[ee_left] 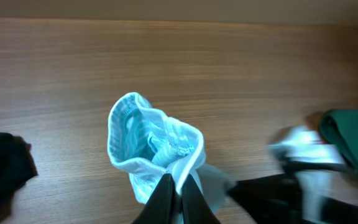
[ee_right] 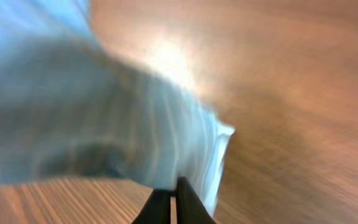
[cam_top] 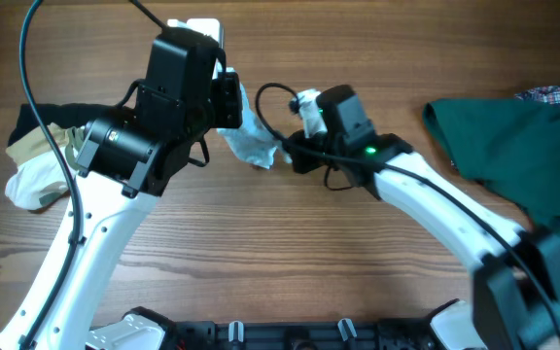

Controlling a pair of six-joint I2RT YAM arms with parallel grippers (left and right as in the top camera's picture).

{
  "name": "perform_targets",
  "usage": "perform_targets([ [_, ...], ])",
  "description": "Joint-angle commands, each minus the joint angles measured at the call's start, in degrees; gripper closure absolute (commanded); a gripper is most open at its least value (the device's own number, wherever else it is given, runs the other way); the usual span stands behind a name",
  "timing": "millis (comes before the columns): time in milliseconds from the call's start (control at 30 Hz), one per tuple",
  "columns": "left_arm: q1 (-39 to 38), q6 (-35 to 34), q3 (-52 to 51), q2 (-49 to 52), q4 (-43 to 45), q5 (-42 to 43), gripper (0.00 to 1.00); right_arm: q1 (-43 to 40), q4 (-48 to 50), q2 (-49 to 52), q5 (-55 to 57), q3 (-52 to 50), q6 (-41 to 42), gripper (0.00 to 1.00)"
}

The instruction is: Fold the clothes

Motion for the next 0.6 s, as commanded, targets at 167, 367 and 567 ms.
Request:
perform_targets([
  [167, 0.26, -0.09, 1.51, -0.81, -0.17, -3.45, 0.95, -0.26, -1.18, -8.15, 12.50, 0.63, -1.14, 0.96],
  [367, 4.74, -3.17, 1.51, 0.15, 4.87, -4.85, 0.90, -7.54, -3.78, -8.55, 15.37, 2.91, 0.59, 0.96],
  [567, 7.23, -5.88, 1.51, 2.40, 7.45, 2.73, 0.95, -10.25, -5.25, -8.48, -3.23, 3.10, -4.31, 0.94],
])
